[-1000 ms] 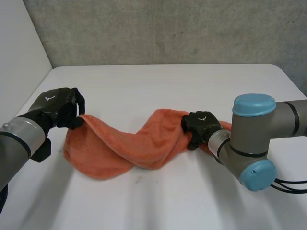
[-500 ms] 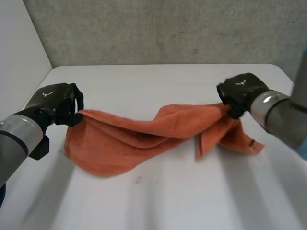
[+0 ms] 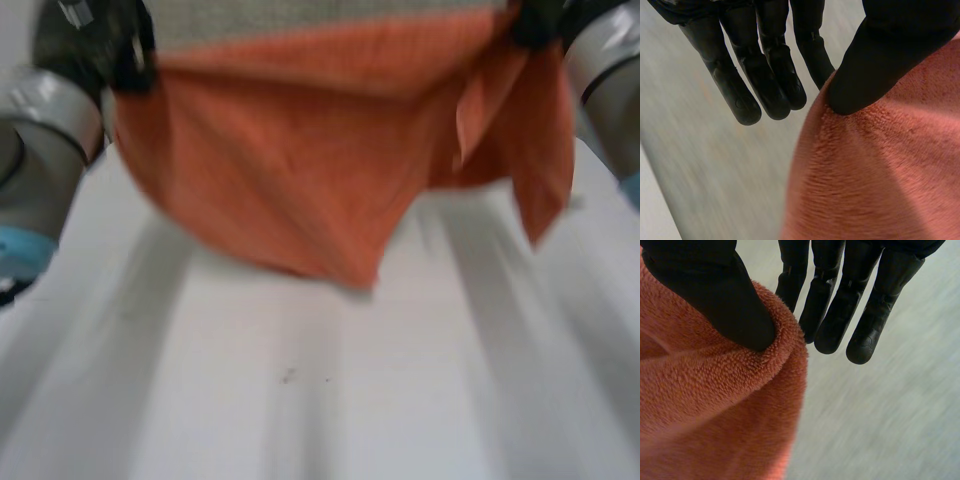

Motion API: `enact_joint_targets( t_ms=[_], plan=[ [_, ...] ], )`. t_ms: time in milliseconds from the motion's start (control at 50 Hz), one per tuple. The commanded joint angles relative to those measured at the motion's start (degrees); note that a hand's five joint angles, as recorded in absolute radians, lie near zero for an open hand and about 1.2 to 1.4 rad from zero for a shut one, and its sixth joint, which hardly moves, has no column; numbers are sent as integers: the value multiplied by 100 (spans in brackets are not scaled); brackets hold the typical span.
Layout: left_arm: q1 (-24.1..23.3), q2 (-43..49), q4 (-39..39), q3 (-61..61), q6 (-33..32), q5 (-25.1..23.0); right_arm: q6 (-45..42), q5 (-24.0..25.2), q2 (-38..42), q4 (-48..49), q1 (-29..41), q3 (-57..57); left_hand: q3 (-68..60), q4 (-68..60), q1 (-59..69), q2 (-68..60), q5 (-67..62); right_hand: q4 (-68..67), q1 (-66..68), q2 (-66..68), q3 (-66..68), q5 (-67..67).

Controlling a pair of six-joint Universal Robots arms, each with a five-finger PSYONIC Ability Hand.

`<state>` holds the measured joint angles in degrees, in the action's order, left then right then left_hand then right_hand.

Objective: Fold the laundry

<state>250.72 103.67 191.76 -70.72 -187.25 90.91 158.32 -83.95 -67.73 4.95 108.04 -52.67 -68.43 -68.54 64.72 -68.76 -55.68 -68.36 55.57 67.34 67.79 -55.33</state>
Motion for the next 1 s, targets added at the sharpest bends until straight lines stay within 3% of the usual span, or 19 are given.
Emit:
enact_joint_targets(
  t_ms=[20,120,180,240,280,320,400,500,520,540,560,580,600,760,1000],
  plan=[
    [-137,-620,573,-336,84,190,384,727,-663,-217,-221,-304,-1157,-1146,1528,-1124,-1432,-1164,2443,1266,1221,-1467],
    [-155,-682,546,-1172,75,199,244,1793,-321,-1644,-555,-464,-1157,-1146,1528,-1124,-1432,-1164,2443,1266,1221,-1467],
    [-146,-690,538,-1856,49,190,-246,2084,240,-2678,-836,-429,-1157,-1146,1528,-1124,-1432,-1164,2443,1266,1221,-1467],
    [-146,-673,538,-2595,40,164,-915,2032,593,-3323,-925,-393,-1157,-1146,1528,-1124,-1432,-1164,2443,1266,1221,-1467],
    [-155,-603,546,-2903,40,164,-1748,1770,943,-3903,-934,-306,-1157,-1146,1528,-1124,-1432,-1164,2443,1266,1221,-1467],
    [-155,-533,555,-3105,49,164,-1945,1524,1173,-4010,-899,-244,-1157,-1146,1528,-1124,-1432,-1164,2443,1266,1221,-1467],
    [-164,-339,555,-3229,49,164,-2024,1013,1665,-3993,-872,-95,-1157,-1146,1528,-1124,-1432,-1164,2443,1266,1221,-1467],
    [-190,-198,546,-3220,49,164,-1910,916,1851,-3633,-784,20,-1157,-1146,1528,-1124,-1432,-1164,2443,1266,1221,-1467],
    [-208,-198,546,-3203,49,164,-1684,872,1877,-3180,-645,-15,-1157,-1146,1528,-1124,-1432,179,1100,-77,-122,-124],
    [-216,-190,546,-3185,49,164,-1682,872,1877,-3176,-644,-15,-1157,-1146,1528,-1124,-1432,192,1086,-90,-136,-111],
    [-216,-181,546,-3168,49,164,-1551,863,1877,-3010,-609,-50,-1157,-1146,1528,-1124,-1432,1474,-196,-1373,-1418,1172],
    [-216,-181,546,-3168,49,164,-1550,863,1877,-3009,-609,-51,-1157,-1146,1528,-1124,-1432,1487,-209,-1386,-1431,1184],
    [-216,-172,546,-3159,40,164,-958,854,1747,-2487,-530,-277,-1157,-1146,1528,-1124,-1432,4468,-3190,-4367,-4412,4165],
    [-208,-23,573,-3045,49,164,320,872,473,-1595,-573,-1568,-1157,-1146,1528,-1124,-1432,4582,-3304,-4481,-4526,4280],
    [-155,504,617,-2869,40,173,533,925,-1251,-952,-1030,-4443,-1157,-1146,1528,-1124,-1432,3810,-2532,-3708,-3753,3507]
  ],
)
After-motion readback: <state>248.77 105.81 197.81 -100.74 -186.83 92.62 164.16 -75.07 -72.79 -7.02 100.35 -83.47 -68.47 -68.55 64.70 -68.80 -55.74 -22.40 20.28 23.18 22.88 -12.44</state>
